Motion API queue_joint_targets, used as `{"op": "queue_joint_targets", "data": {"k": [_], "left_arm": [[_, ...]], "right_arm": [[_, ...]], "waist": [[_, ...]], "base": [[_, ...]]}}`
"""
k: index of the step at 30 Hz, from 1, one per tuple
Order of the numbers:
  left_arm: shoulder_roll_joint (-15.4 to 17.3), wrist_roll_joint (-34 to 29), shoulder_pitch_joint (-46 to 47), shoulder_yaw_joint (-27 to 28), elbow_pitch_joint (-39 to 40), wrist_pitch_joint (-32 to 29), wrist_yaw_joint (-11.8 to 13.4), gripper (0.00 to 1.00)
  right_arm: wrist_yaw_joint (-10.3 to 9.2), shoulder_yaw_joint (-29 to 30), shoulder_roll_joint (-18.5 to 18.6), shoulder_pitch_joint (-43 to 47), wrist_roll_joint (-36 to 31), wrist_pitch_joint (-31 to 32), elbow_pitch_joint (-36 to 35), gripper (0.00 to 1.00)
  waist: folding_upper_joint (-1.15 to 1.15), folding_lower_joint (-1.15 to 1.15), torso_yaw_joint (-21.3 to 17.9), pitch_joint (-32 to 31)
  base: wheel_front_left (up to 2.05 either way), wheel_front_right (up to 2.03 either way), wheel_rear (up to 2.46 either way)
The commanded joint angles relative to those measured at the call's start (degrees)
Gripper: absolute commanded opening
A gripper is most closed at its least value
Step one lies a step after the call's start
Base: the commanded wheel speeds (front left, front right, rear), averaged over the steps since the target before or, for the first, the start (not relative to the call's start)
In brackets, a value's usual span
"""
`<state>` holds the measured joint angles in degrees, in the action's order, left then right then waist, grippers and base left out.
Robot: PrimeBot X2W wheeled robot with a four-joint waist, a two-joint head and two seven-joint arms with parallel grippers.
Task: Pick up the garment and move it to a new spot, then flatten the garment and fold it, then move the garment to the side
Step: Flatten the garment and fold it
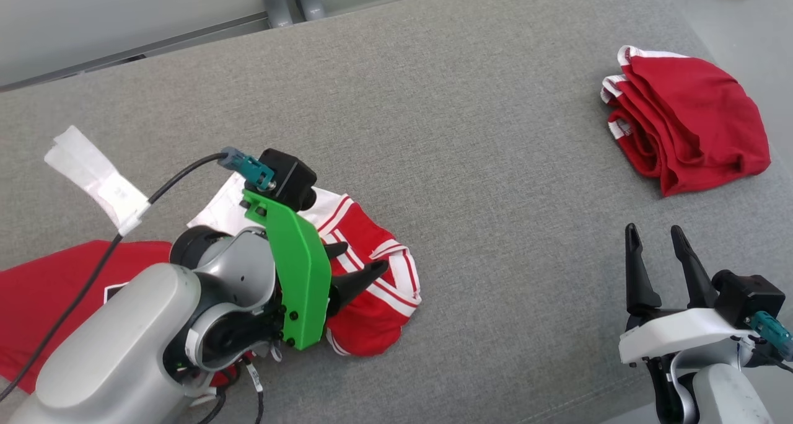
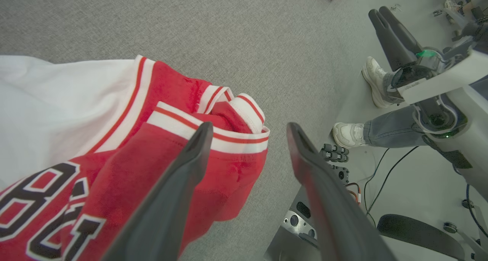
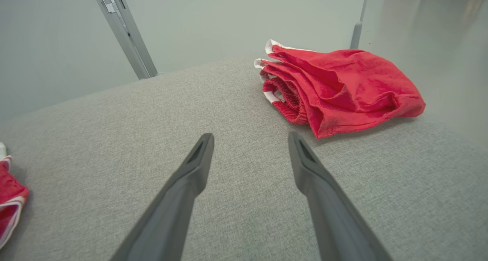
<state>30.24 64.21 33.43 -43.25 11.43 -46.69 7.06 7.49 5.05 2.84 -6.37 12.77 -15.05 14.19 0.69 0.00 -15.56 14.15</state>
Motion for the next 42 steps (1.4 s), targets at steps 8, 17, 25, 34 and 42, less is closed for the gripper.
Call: {"op": "queue_joint_targets", "data": {"k": [8,17,25,34,42], "left_arm": [[1.1,-6.9,6.5,-3.1,-8.6,-2.2,-0.3,1.00],[1.7,-7.4,5.6,-4.5,-12.7,-3.1,-1.5,1.00],[1.9,-6.2,4.8,-3.7,-11.3,-1.1,-3.2,0.00],[5.0,-1.7,3.0,3.0,0.9,3.5,-3.5,0.00],[12.2,2.6,-1.5,11.9,17.1,6.8,-0.4,0.00]], "right_arm": [[0.00,-1.4,0.1,-0.3,2.8,-0.2,0.7,1.00],[0.00,-1.0,0.1,0.4,3.6,-0.2,1.0,1.00],[0.00,-0.5,0.1,0.2,3.4,-0.2,1.1,1.00],[0.00,0.6,0.1,1.9,1.9,-0.2,1.1,1.00],[0.00,1.9,0.1,4.0,-0.2,-0.2,1.0,1.00]], "waist": [[-0.69,0.00,-3.3,1.5],[-0.69,0.00,-4.2,1.5],[-0.69,0.00,-3.1,0.8],[-0.69,0.00,-1.0,-1.6],[-0.69,0.00,1.7,-4.5]], "base": [[0.00,0.00,0.00],[0.00,0.00,0.00],[0.00,0.00,0.00],[0.00,0.00,0.00],[0.00,0.00,0.00]]}}
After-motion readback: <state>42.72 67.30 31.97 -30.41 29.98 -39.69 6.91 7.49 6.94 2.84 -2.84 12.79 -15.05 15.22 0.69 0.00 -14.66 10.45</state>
